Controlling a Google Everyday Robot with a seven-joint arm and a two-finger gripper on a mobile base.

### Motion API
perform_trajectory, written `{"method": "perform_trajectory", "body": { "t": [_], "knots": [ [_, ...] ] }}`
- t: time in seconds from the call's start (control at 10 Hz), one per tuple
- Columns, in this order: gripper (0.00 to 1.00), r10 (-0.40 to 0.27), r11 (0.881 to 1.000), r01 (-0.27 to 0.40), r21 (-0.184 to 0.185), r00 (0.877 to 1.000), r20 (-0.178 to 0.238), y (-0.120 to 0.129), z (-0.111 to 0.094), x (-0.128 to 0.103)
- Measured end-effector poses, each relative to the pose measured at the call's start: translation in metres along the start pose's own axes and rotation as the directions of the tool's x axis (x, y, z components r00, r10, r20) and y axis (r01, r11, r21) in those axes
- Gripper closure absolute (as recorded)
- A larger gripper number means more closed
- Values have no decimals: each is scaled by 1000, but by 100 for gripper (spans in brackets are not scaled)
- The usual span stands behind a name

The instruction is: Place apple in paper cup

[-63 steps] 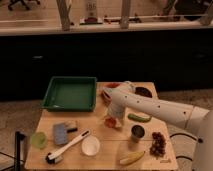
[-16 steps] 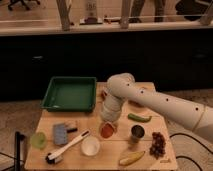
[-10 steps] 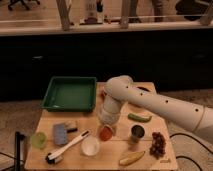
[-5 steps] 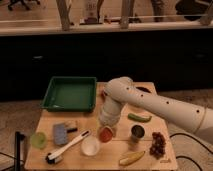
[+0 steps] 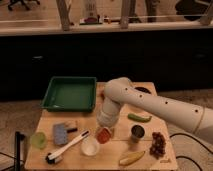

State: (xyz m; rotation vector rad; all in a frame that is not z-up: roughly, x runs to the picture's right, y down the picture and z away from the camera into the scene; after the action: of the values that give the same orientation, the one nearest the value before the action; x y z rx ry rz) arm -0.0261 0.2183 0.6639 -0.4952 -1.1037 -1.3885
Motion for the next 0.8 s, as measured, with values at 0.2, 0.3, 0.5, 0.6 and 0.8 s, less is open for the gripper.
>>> {"method": "perform_trajectory", "body": {
  "t": [0.2, 0.3, 0.5, 0.6, 0.8],
  "knots": [
    [100, -24, 1000, 24, -13, 1000, 6, -10, 2, -5],
    [100, -47, 999, 47, -25, 999, 13, -21, 5, -9],
    [100, -79, 996, 80, -40, 997, 20, -36, 10, -16],
    [100, -96, 994, 97, -46, 995, 24, -44, 13, -18],
    [92, -118, 992, 119, -48, 993, 32, -55, 17, -20]
  ]
}}
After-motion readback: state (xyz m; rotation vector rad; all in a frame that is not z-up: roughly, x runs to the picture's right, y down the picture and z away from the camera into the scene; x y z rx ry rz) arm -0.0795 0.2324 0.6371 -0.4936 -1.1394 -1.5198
